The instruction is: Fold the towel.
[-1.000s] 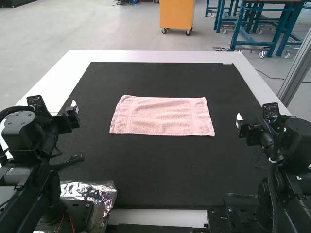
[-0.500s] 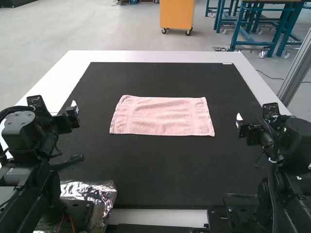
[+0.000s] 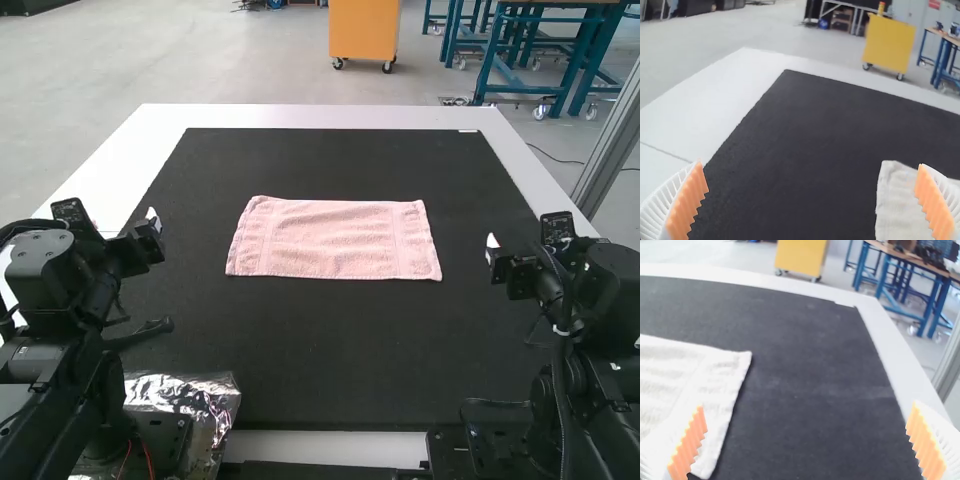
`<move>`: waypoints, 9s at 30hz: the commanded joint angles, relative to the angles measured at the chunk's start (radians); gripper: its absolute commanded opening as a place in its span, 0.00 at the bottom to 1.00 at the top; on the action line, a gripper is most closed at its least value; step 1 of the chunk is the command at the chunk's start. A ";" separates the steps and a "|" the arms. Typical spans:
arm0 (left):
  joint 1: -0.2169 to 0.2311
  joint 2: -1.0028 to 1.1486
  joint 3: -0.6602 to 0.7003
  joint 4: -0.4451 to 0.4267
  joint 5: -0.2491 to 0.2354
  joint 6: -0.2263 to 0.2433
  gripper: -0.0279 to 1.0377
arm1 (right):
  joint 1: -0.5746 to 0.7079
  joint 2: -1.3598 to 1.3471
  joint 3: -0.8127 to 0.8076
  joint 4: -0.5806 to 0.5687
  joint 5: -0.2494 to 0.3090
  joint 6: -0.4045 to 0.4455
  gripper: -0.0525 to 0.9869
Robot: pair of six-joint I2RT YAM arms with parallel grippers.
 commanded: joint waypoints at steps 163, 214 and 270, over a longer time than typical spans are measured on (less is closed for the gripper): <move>-0.105 1.563 0.784 -0.043 0.342 0.301 0.04 | 0.056 1.647 0.918 -0.187 -0.262 0.101 0.03; -0.044 1.488 0.709 0.175 0.363 0.229 0.93 | 0.223 1.851 0.883 -0.106 -0.248 0.142 0.03; -0.010 1.471 0.605 0.353 0.319 0.248 0.92 | 0.755 1.980 1.281 -0.078 -0.308 0.316 0.10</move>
